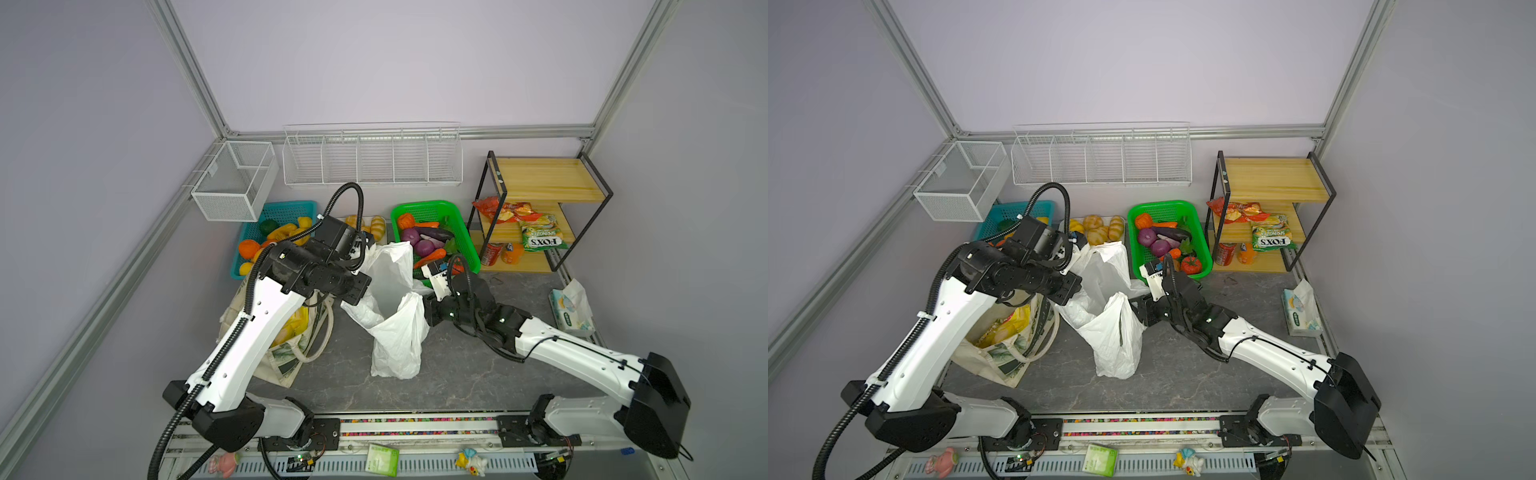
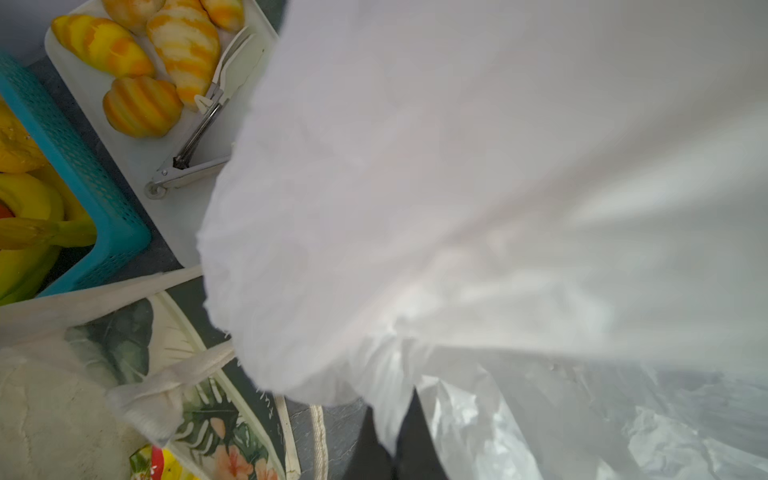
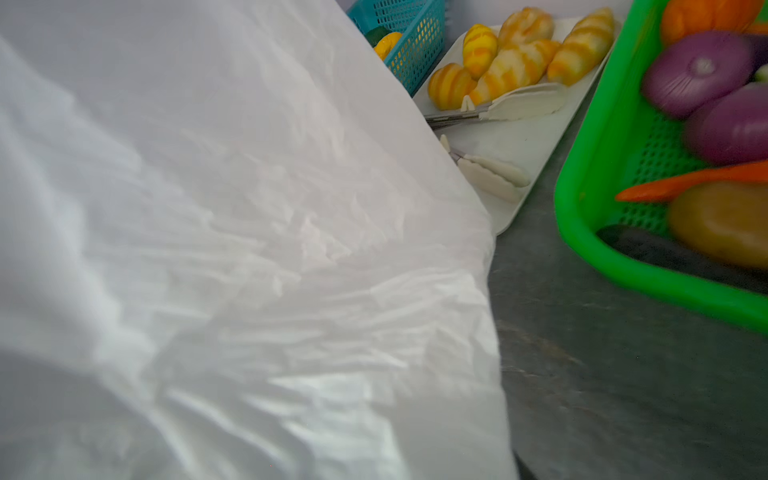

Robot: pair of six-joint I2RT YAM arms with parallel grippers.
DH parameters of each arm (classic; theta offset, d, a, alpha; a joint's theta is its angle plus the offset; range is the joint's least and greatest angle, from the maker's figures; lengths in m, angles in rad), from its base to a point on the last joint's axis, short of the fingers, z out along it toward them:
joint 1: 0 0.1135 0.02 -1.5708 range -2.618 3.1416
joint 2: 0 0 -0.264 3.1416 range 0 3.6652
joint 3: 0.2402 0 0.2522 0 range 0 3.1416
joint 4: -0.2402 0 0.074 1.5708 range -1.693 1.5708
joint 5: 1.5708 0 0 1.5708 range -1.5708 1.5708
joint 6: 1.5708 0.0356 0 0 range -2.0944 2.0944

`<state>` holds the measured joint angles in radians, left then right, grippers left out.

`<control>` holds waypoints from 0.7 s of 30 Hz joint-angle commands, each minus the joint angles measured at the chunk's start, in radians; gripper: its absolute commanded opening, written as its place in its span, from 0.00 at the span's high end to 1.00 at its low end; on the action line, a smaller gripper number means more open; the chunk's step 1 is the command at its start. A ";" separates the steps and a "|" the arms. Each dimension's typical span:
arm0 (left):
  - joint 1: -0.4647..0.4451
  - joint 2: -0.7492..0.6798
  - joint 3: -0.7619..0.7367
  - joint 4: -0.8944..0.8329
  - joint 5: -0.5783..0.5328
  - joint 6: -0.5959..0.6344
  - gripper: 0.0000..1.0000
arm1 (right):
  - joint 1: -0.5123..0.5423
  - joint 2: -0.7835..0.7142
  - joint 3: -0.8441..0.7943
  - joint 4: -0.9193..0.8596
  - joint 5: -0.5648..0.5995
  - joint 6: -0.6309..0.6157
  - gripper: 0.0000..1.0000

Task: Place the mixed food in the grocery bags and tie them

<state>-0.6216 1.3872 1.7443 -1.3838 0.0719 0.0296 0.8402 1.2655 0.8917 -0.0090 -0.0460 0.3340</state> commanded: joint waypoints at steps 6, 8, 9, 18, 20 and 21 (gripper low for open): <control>0.007 0.060 0.073 0.013 0.031 0.050 1.00 | -0.027 -0.017 0.081 -0.037 0.106 -0.328 0.30; 0.007 0.075 0.083 0.017 0.043 0.054 1.00 | -0.044 0.006 0.109 -0.030 0.065 -0.341 0.29; 0.008 0.080 0.084 0.022 0.043 0.052 1.00 | -0.051 0.022 0.124 -0.024 0.043 -0.345 0.29; 0.058 0.022 -0.010 0.192 0.036 -0.057 0.74 | -0.110 0.093 0.165 0.004 0.077 -0.059 0.93; 0.069 -0.021 -0.069 0.264 0.047 -0.112 0.64 | -0.107 0.088 0.154 0.018 0.085 0.005 0.93; 0.072 -0.048 -0.107 0.306 0.054 -0.141 0.58 | -0.107 0.086 0.150 0.025 0.085 0.034 0.93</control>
<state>-0.5587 1.4052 1.6970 -1.1820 0.1051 -0.0269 0.7315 1.3579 1.0554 -0.0261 0.0261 0.2340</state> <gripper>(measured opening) 0.389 0.070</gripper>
